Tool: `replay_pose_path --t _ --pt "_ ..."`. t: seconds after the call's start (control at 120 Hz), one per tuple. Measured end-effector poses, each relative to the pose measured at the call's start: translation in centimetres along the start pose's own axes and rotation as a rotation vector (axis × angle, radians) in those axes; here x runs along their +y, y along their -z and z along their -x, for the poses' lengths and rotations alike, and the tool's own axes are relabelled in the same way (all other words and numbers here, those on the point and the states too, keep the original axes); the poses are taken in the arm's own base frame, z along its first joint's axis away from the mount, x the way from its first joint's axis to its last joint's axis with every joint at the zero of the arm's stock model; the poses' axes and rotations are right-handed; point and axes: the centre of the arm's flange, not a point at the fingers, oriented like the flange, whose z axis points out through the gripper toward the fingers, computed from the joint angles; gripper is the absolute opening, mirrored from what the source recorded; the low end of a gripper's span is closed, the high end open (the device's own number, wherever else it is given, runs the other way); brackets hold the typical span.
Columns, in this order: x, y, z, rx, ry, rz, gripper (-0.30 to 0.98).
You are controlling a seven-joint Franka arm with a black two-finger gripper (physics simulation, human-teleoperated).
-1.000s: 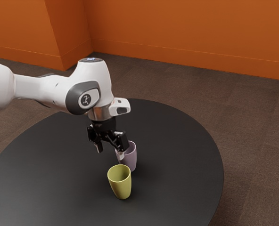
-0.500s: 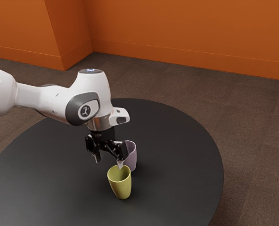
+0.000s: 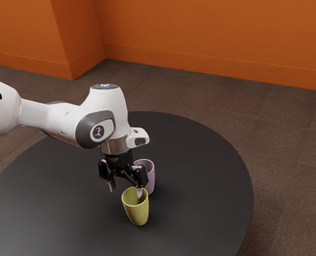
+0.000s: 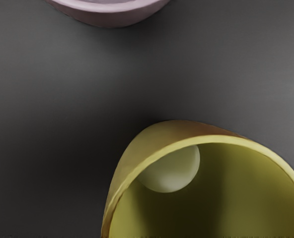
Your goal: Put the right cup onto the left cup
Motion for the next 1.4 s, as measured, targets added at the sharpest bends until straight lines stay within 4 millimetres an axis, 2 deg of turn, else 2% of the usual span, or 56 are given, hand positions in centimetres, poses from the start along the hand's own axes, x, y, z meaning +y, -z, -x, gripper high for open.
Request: replay_pose_path --t 0.267,0.642,1.008,1.4 --pt "-0.5 0.0 -0.2 0.005 0.026 0.003 0.69" --pt "-0.5 -1.6 -0.6 -0.015 0.041 0.001 0.69" --pt "-0.6 -2.3 -1.2 -0.001 0.055 0.006 0.68" --pt "-0.7 -3.2 -1.5 -0.003 0.072 0.007 0.45"
